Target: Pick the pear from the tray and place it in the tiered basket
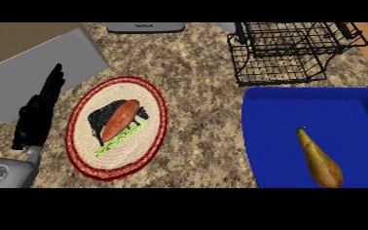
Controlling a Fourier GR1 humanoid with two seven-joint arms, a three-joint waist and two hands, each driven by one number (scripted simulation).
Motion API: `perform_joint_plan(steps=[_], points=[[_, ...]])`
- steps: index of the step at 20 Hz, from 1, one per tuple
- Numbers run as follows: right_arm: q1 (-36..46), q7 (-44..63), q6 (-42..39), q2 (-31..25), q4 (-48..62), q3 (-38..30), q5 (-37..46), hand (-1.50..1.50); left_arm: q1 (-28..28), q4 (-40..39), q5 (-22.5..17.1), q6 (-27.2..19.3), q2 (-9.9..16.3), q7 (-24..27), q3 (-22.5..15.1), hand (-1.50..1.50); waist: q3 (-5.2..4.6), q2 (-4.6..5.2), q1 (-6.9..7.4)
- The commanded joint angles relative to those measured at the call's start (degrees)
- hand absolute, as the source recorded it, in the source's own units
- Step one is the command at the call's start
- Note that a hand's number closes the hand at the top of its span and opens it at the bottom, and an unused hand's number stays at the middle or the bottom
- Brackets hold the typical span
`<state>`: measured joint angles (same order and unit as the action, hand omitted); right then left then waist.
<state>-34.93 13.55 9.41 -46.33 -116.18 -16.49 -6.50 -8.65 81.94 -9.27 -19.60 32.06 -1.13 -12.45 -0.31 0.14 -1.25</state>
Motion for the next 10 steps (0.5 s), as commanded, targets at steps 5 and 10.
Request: perform_joint_plan(steps=[5, 10], points=[[4.07, 28.81, -4.35, -9.96, -14.44, 0.28, 2.16, -1.50, -0.67, -4.16, 1.83, 1.12, -3.06, 3.65, -0.18, 0.00, 0.13, 0.12, 1.25], [17.32, 39.39, -5.69, -11.01, -7.10, 7.51, 1.77, -1.50, -5.98, -1.58, 3.74, 0.65, -3.92, -4.18, -0.35, 0.00, 0.28, 0.18, 2.33]])
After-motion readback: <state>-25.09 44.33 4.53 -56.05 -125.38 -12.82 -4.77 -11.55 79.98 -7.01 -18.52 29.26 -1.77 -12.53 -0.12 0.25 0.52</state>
